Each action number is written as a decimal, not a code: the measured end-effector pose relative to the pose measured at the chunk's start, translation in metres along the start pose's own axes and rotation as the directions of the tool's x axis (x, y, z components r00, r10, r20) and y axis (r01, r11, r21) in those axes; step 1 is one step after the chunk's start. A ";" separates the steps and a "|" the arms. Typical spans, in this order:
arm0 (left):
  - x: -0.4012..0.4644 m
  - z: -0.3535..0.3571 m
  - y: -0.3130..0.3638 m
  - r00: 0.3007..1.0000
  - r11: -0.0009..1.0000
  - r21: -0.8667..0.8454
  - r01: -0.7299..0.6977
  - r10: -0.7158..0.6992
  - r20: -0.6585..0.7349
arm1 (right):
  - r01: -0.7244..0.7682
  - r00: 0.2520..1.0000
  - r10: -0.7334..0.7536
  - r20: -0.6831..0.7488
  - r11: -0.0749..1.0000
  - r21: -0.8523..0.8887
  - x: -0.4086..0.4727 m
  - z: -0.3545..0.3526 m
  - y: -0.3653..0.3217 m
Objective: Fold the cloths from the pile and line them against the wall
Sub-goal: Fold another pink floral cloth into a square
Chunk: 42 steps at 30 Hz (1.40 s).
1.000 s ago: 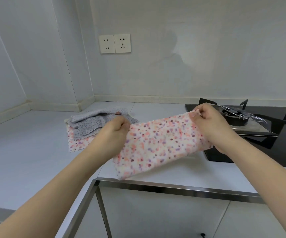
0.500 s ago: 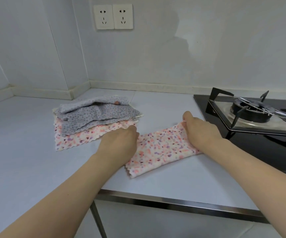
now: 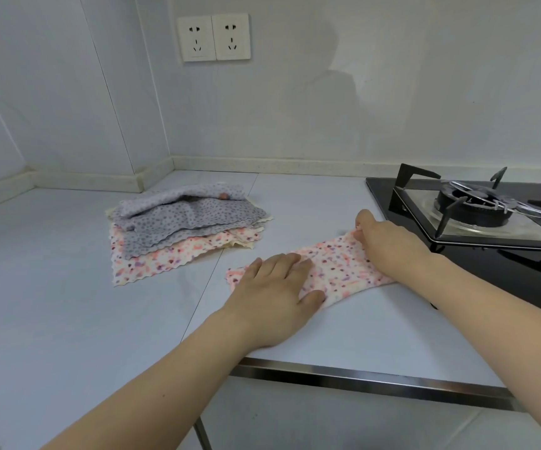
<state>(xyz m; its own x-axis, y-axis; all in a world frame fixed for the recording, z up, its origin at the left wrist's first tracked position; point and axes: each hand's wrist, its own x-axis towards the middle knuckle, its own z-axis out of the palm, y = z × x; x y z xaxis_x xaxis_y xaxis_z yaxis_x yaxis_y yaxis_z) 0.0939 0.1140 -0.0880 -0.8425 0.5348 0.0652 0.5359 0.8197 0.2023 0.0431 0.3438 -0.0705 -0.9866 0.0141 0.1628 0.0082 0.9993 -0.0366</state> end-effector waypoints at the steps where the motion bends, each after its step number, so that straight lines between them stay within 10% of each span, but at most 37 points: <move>1: 0.000 -0.001 0.001 1.000 1.000 0.010 0.013 -0.014 0.025 | -0.009 1.000 0.009 0.017 1.000 0.000 0.000 -0.001 0.000; 7: 0.000 0.000 0.002 0.994 0.996 0.018 0.090 -0.091 0.065 | -0.025 0.957 -0.023 -0.289 0.986 -0.163 -0.018 -0.010 -0.030; 13: -0.003 -0.004 -0.004 0.989 0.994 0.012 0.106 -0.106 0.104 | -0.013 0.982 -0.017 0.189 0.988 0.155 -0.051 0.012 -0.054; 21: -0.009 -0.030 -0.056 0.958 0.971 -0.037 0.237 -0.240 -0.158 | -0.037 0.966 0.008 0.257 0.993 0.110 -0.045 0.013 -0.051; 42: -0.009 -0.052 -0.074 0.930 0.757 -0.568 0.323 -0.365 0.043 | 0.023 0.964 -0.054 0.260 0.993 0.118 -0.031 0.013 -0.037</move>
<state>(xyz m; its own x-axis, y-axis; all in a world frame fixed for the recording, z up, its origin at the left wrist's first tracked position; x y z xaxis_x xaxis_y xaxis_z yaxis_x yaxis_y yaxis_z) 0.0588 0.0380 -0.0524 -0.9768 0.2069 -0.0554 0.1019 0.6763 0.7296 0.0714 0.3055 -0.0869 -0.9940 -0.0490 -0.0978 -0.0342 0.9883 -0.1484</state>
